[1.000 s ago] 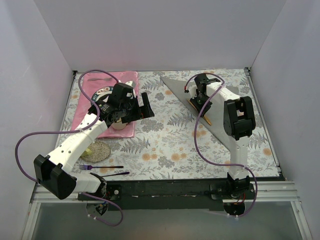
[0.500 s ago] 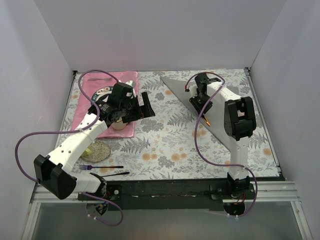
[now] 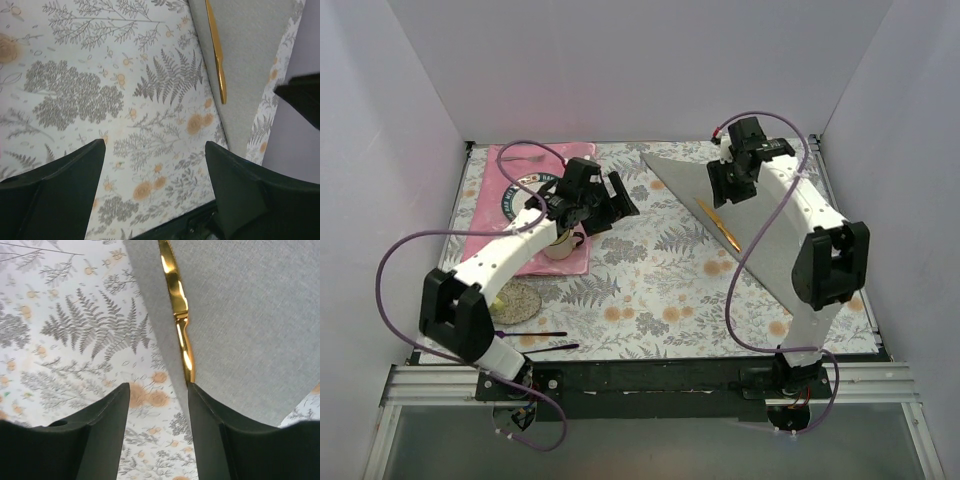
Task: Fold the napkin, place the utensils inside, and roll it up
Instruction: Place the utensil onto the napkin, then fold the napkin
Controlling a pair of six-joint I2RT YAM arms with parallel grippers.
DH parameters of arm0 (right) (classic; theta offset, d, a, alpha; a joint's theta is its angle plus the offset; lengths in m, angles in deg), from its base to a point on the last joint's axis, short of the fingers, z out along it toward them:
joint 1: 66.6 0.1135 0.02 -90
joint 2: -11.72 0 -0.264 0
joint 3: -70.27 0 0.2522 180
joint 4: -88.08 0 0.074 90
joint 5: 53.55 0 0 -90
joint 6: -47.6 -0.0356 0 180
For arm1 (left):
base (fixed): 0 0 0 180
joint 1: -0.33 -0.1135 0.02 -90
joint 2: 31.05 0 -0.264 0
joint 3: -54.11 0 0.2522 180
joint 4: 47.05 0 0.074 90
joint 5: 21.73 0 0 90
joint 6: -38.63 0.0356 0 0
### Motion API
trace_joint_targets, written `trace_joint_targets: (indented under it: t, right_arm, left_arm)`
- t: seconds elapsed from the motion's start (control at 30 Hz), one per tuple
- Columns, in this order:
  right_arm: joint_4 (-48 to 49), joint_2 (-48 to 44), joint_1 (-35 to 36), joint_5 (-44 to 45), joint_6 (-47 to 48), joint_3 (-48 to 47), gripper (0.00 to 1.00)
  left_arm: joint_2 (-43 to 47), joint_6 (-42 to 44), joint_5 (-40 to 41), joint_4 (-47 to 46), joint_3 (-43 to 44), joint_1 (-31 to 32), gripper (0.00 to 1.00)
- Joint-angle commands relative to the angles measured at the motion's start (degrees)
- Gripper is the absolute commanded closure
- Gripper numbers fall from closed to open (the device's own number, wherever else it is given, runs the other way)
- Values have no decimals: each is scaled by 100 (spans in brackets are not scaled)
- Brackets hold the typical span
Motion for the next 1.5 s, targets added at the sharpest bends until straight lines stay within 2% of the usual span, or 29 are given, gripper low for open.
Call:
trace_joint_targets:
  t: [0.0,0.13,0.23,0.4,0.43,0.5,0.6,0.7,0.83,0.9,1.13,1.3,1.43,1.47]
  right_arm:
    - [63,-806,10,-51,-792,335,41]
    - [184,-1439,-121,216,-1425,1026,40]
    - [562,-1958,-367,-98,-1909,1686,40]
    - [458,-2511,-667,-267,-1902,2084,41]
    - [414,-2800,-702,-206,-1788,2223,40]
    - [414,-2995,-728,-214,-1787,2347,40]
    - [405,-3154,-746,-294,-1839,2444,41]
    - [440,-3320,-755,-215,-1822,2576,41]
    - [388,-3435,-860,-83,-1664,2612,41]
    - [352,-3506,-886,-4,-1585,2594,41]
    - [282,-3672,-1001,23,-1488,2629,41]
    - [282,-3822,-1036,162,-1523,2761,41]
    - [238,-3875,-1062,225,-1523,2752,41]
    - [229,-3901,-1062,234,-1514,2752,41]
  left_arm:
    - [-1001,-527,384,-1166,311,-16,22]
    - [-2633,-457,1017,-1492,1259,-25,26]
    - [-3252,-404,1158,-1964,1876,-34,28]
    - [-4228,-641,1317,-2573,2605,-34,34]
    - [-4647,-963,1317,-3009,2902,-25,36]
    - [-4905,-1176,1378,-3144,2975,-25,36]
    - [-5256,-1580,1449,-3216,3203,-25,28]
    - [-5512,-2037,1484,-3145,3388,-25,29]
    - [-5925,-2521,1686,-3242,3608,-16,38]
    - [-6057,-2645,1808,-3250,3704,-16,46]
    - [-6462,-2576,2099,-3233,4056,1,49]
    - [-6629,-2443,2081,-3347,4127,1,55]
    - [-6577,-2311,2161,-3356,3952,-16,64]
    - [-6568,-2268,2161,-3521,3934,-34,69]
